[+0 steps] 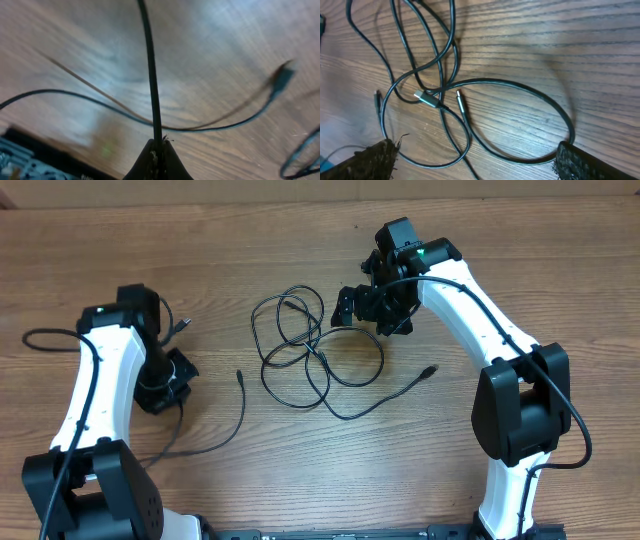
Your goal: Untangle cables
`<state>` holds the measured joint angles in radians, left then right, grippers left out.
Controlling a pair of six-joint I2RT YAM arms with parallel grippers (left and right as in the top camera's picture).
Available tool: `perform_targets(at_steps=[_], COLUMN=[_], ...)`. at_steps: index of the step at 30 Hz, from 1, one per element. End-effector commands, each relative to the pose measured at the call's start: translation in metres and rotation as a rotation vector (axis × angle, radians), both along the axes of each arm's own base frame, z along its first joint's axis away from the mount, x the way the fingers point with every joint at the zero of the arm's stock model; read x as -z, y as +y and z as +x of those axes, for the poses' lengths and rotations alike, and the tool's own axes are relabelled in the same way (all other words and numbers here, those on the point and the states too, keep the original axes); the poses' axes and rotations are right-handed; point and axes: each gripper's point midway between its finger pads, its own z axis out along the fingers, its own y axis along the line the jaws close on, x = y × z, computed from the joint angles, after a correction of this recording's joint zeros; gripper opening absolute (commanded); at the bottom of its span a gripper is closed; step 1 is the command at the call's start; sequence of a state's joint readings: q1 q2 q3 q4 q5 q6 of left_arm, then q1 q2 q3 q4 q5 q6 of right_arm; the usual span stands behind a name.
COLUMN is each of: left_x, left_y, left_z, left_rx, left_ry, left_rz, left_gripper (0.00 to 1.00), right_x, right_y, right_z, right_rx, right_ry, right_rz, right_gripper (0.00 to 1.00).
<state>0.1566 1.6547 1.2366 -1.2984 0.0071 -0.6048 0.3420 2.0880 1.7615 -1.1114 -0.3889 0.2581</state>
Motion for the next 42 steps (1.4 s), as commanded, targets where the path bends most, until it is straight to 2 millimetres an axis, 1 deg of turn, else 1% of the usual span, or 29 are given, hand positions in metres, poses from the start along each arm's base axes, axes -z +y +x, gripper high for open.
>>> perform_targets(at_steps=[1,5,7,10,16,20,22,24,27,28,29,32,34,36,38,40,42], left_x=[0.009,0.019,0.025,0.036,0.054,0.061,0.065,0.069,0.074,0.076,0.077,0.079,0.079,0.080,0.082,0.084,0.087], left_y=[-0.007,-0.011,-0.013,-0.024,-0.060,-0.075,-0.079,-0.080,-0.087,-0.090,-0.093,-0.099,-0.099,-0.095,-0.089,-0.083,-0.082], left_z=[-0.017,-0.029,-0.030,-0.028,-0.005,0.007,0.013,0.018,0.022,0.023,0.023,0.022,0.023,0.023,0.022,0.023,0.024], left_rx=[0.010,0.033,0.038,0.050,0.192,0.275,0.338,0.371,0.407,0.418,0.425,0.451,0.454,0.454,0.453,0.454,0.455], left_ry=[0.061,0.099,0.097,0.071,-0.063,-0.126,-0.157,-0.182,-0.212,-0.218,-0.222,-0.228,-0.231,-0.227,-0.220,-0.219,-0.233], left_rz=[-0.027,-0.040,-0.043,-0.083,-0.204,-0.198,-0.179,-0.139,-0.121,-0.122,-0.122,-0.119,-0.110,-0.091,-0.056,-0.017,-0.011], left_gripper=[0.04,0.04,0.04,0.04,0.04,0.04,0.05,0.09,0.27,0.31,0.33,0.33,0.32,0.26,0.26,0.28,0.34], right_x=[-0.011,-0.011,-0.012,-0.013,-0.013,-0.013,-0.013,-0.014,-0.014,-0.014,-0.014,-0.015,-0.015,-0.015,-0.014,-0.014,-0.013], right_y=[-0.004,-0.004,-0.003,-0.002,-0.002,-0.002,-0.001,-0.001,0.000,0.000,0.000,0.001,0.001,0.001,0.000,0.000,-0.001], right_z=[0.004,0.004,0.006,0.010,0.011,0.011,0.011,0.013,0.015,0.015,0.015,0.016,0.016,0.016,0.015,0.013,0.011], right_rx=[0.001,0.001,0.001,0.002,0.002,0.002,0.002,0.002,0.002,0.002,0.002,0.002,0.002,0.002,0.002,0.002,0.002], right_ry=[-0.050,-0.050,-0.056,-0.076,-0.079,-0.079,-0.081,-0.088,-0.096,-0.096,-0.097,-0.103,-0.103,-0.101,-0.097,-0.091,-0.081], right_rz=[-0.026,-0.025,-0.024,-0.016,-0.015,-0.015,-0.014,-0.012,-0.009,-0.009,-0.008,-0.006,-0.006,-0.006,-0.008,-0.010,-0.015], right_gripper=[1.00,1.00,1.00,1.00,1.00,1.00,1.00,1.00,1.00,1.00,1.00,1.00,1.00,1.00,1.00,1.00,1.00])
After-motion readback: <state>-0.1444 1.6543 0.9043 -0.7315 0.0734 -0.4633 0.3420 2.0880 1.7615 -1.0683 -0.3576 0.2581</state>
